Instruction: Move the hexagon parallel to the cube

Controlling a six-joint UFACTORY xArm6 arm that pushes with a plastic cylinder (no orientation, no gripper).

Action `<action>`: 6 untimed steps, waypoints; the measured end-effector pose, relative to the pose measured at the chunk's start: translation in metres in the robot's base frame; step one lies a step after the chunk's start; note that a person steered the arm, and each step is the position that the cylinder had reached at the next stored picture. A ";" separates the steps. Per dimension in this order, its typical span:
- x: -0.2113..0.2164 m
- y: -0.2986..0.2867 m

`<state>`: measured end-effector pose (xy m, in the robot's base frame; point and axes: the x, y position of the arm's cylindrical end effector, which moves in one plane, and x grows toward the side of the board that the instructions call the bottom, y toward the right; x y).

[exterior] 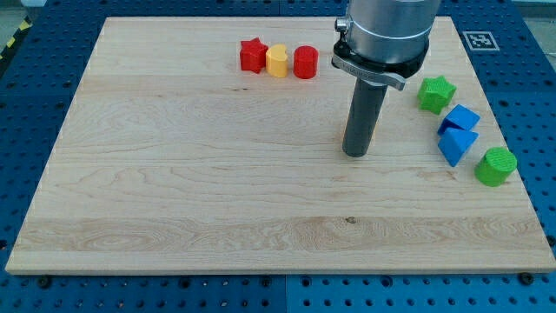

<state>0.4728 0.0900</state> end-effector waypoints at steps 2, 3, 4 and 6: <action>-0.027 -0.037; -0.027 -0.012; -0.026 0.023; -0.022 0.027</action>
